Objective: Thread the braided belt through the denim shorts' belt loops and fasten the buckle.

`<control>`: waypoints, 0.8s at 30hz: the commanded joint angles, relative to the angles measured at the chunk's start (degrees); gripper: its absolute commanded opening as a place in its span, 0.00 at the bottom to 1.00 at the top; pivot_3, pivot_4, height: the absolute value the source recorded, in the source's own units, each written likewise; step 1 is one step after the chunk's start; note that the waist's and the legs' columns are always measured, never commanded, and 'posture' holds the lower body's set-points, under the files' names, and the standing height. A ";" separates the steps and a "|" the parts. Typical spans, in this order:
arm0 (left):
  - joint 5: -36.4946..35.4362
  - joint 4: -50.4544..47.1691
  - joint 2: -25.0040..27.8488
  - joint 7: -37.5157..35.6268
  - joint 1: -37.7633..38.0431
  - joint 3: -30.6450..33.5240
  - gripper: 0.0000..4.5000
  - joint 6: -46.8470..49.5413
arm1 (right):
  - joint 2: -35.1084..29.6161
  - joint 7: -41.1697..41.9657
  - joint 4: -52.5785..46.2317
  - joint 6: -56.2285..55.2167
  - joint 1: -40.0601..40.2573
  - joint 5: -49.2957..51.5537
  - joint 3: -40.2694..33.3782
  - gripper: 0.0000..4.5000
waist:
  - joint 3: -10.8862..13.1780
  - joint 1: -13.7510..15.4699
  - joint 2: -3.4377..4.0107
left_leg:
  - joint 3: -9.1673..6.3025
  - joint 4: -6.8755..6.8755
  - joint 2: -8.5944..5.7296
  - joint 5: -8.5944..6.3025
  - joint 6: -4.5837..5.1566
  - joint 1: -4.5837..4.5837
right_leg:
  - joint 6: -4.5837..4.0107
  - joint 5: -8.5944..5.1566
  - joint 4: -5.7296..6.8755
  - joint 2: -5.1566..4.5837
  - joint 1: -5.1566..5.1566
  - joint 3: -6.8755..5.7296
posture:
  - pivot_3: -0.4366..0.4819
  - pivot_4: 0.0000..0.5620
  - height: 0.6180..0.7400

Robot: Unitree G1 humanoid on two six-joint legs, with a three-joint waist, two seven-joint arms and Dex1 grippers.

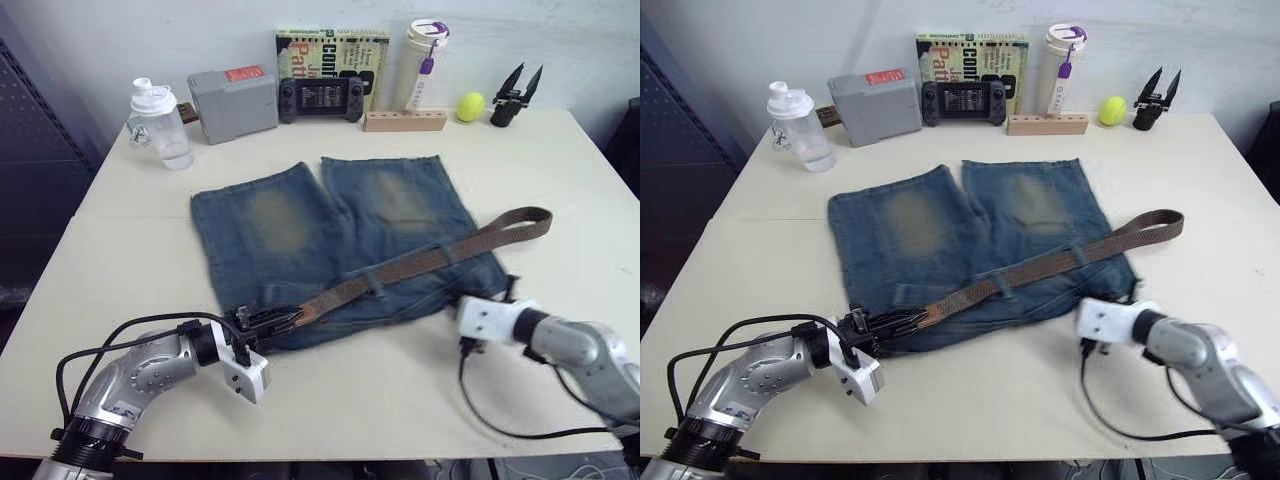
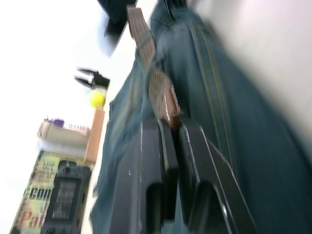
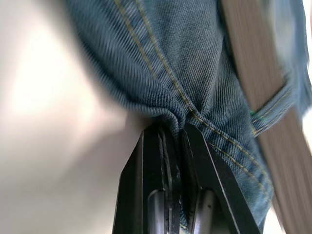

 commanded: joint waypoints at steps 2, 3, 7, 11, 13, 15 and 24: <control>-0.29 -0.57 0.46 0.74 0.06 0.25 0.00 -0.18 | -2.04 -0.64 8.82 -1.12 -2.21 -2.19 -2.00 0.02 | 0.00 -0.41 0.00 | 0.03 -0.02 -0.01 -0.01 0.03 -0.06 | 0.15 0.08 -0.17 -0.02 0.01 -0.05 | 0.48 0.27 0.92; -0.34 -0.40 0.51 0.71 -0.14 0.14 0.00 -0.32 | -2.34 -0.63 9.90 -2.62 -2.93 -2.77 -1.50 0.02 | 0.00 -0.56 0.01 | 0.03 -0.03 0.01 -0.01 0.03 -0.07 | 0.18 0.10 -0.20 -0.01 0.01 -0.08 | 0.48 0.27 0.92; -0.65 -0.14 0.54 0.40 -1.15 -0.47 0.00 -0.75 | -2.00 1.35 10.41 -7.49 -3.49 -2.03 -0.65 0.02 | 0.04 -0.73 0.07 | 0.09 -0.05 0.09 0.00 0.00 -0.05 | 0.26 0.13 -0.20 0.04 0.00 -0.16 | 0.48 0.27 0.92; -0.87 -0.18 0.55 0.26 -1.62 -1.04 0.00 -1.13 | -1.27 2.05 9.85 -8.62 -2.91 -1.33 -1.16 0.02 | 0.04 -0.74 0.07 | 0.09 -0.06 0.10 0.00 0.00 -0.05 | 0.27 0.14 -0.21 0.04 0.00 -0.15 | 0.48 0.27 0.92; -1.17 -0.27 0.72 0.24 -1.52 -1.21 0.00 -1.34 | -1.00 3.42 8.31 -6.49 -1.36 1.51 -3.37 0.18 | 0.06 -0.69 0.10 | 0.09 -0.07 0.11 0.00 0.00 -0.05 | 0.27 0.14 -0.22 0.05 0.00 -0.15 | 0.48 0.27 0.92; -1.47 -0.36 0.97 0.19 -1.40 -1.20 0.00 -1.63 | 0.07 7.09 4.15 -1.82 0.91 9.00 -7.49 0.32 | 0.07 -0.53 0.12 | 0.08 -0.08 0.12 0.00 0.00 -0.06 | 0.27 0.13 -0.23 0.05 0.00 -0.17 | 0.48 0.27 0.92; -2.33 -0.38 3.00 0.86 -1.56 0.06 0.00 -4.07 | -6.57 22.61 -26.26 51.21 3.02 59.98 -28.56 0.99 | 0.62 -0.72 1.02 | 0.04 -0.07 0.17 -0.05 0.08 -0.08 | 0.34 0.18 -0.26 -0.02 -0.06 -0.08 | 0.48 0.27 0.92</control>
